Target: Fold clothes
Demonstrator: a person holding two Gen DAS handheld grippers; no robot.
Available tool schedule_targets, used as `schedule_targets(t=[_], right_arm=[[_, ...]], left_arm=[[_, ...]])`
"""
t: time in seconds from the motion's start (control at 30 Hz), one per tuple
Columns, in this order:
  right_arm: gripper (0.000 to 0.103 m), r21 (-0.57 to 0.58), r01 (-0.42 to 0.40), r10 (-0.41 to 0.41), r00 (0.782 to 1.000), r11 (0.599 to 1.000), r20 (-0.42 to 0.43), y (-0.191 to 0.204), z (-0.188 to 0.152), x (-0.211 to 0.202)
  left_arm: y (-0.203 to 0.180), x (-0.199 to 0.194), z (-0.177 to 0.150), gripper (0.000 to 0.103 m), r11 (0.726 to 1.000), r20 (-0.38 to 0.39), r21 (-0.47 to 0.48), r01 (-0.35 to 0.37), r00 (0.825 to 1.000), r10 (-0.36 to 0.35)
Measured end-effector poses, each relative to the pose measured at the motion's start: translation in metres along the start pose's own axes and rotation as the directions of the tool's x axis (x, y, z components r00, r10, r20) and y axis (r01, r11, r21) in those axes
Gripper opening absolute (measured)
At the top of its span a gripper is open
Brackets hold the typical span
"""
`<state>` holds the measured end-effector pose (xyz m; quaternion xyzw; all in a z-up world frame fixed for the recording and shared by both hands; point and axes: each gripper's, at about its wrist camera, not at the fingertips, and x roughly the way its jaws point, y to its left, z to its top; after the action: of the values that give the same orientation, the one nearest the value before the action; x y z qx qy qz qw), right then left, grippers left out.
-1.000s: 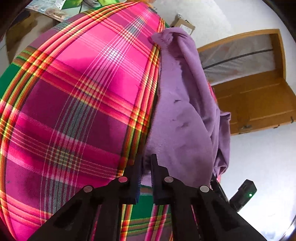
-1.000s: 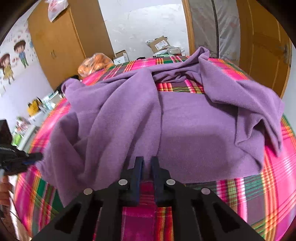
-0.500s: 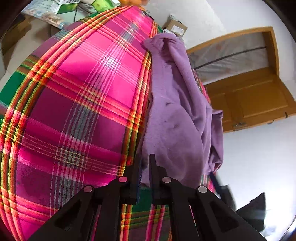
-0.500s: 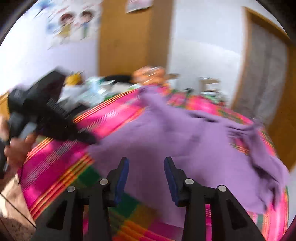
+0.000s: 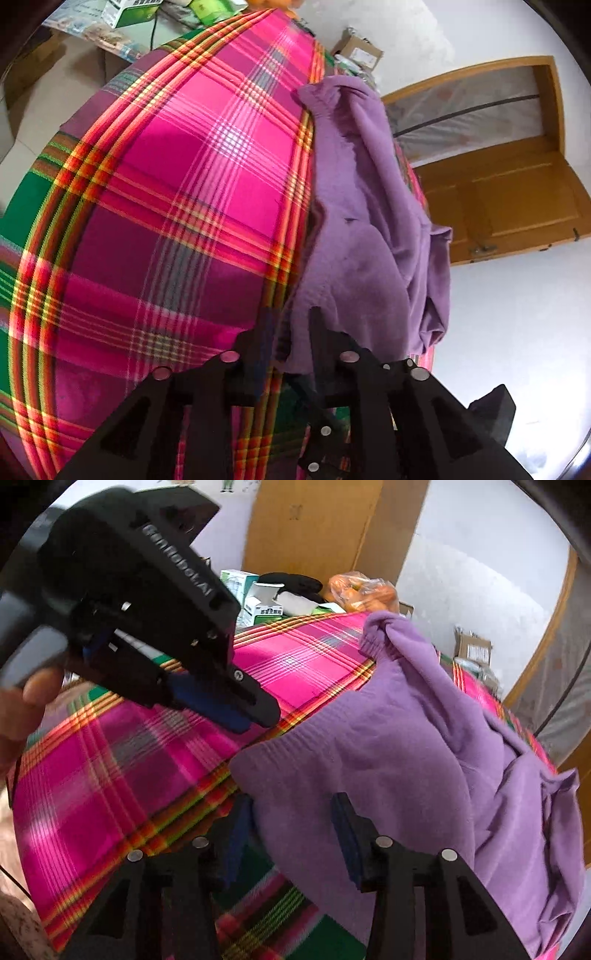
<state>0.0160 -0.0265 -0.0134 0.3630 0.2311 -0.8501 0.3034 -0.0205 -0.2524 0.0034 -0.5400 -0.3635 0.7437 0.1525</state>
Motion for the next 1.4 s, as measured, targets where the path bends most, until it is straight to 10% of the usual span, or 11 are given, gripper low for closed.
schedule_targets(t=[0.07,0.5,0.9,1.07,1.4], right_arm=[[0.005,0.019,-0.009,0.009,1.000,1.000,0.007,-0.003,0.000,-0.001],[0.003,0.256,-0.122,0.072,0.978,0.959,0.194,-0.054,-0.007,-0.064],[0.003,0.297,-0.196,0.111,0.953,0.935,0.281,-0.069,-0.015,-0.087],[0.003,0.296,-0.231,0.144,0.947,0.927,0.287,-0.068,-0.015,-0.083],[0.003,0.252,-0.270,0.197,0.939,0.929,0.281,-0.050,-0.010,-0.079]], left_arm=[[-0.001,0.003,0.005,0.027,1.000,-0.004,0.003,-0.009,1.000,0.009],[-0.001,0.025,0.042,0.055,0.977,-0.016,-0.102,0.185,0.982,-0.188],[-0.026,0.071,0.071,0.057,0.980,-0.049,-0.136,0.142,0.987,-0.150],[-0.024,0.077,0.076,0.054,0.968,-0.017,-0.186,0.168,0.985,-0.174],[-0.027,0.076,0.078,0.010,0.984,-0.013,-0.139,0.114,0.993,-0.117]])
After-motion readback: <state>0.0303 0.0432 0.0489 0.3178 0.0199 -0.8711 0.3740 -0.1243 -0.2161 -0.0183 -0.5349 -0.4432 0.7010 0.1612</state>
